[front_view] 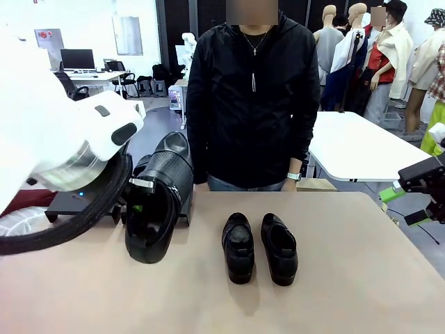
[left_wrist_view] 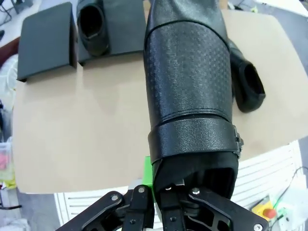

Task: Organize the shoes by placing them on the stand.
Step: Place the Shoe from the middle of the table onto the Shoes Stand.

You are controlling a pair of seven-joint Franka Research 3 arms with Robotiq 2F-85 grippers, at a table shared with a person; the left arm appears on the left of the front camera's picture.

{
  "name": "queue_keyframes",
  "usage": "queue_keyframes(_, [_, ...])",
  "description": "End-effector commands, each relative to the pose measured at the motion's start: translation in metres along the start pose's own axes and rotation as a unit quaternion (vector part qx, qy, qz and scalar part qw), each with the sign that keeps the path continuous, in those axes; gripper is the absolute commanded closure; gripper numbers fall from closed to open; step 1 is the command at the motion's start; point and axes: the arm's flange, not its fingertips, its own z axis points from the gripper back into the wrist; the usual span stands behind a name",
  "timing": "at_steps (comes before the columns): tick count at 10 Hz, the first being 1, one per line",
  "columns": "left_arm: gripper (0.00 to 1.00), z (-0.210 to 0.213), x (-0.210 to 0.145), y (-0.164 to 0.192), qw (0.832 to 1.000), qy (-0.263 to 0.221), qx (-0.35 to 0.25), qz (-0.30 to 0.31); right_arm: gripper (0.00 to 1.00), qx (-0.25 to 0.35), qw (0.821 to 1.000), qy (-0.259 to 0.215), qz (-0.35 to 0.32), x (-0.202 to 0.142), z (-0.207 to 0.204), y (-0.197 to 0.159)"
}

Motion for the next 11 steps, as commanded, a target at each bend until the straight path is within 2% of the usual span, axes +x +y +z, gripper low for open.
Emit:
queue_keyframes(1, [1.0, -0.028, 0.091, -0.004, 0.996, 0.023, 0.011, 0.082, 0.0, -0.003, 1.0, 0.002, -0.007, -0.001, 0.003, 0.002])
queue_keyframes(3, [1.0, -0.098, 0.178, 0.005, 0.991, 0.043, 0.024, 0.123, 0.0, -0.003, 1.0, 0.002, -0.007, -0.001, 0.003, 0.002])
queue_keyframes(4, [1.0, -0.138, 0.21, 0.01, 0.991, 0.061, 0.066, 0.099, 0.0, -0.003, 1.0, 0.002, -0.007, -0.001, 0.003, 0.002])
queue_keyframes(5, [1.0, -0.168, 0.229, 0.016, 0.99, 0.076, 0.06, 0.106, 0.0, -0.003, 1.0, 0.002, -0.007, -0.001, 0.003, 0.002])
queue_keyframes(8, [1.0, -0.256, 0.253, 0.044, 0.988, 0.091, 0.06, 0.11, 0.0, -0.003, 1.0, 0.002, -0.007, -0.001, 0.003, 0.002])
queue_keyframes(11, [1.0, -0.3, 0.248, 0.065, 0.982, 0.086, 0.096, 0.14, 0.0, -0.003, 1.0, 0.002, -0.007, -0.001, 0.003, 0.002])
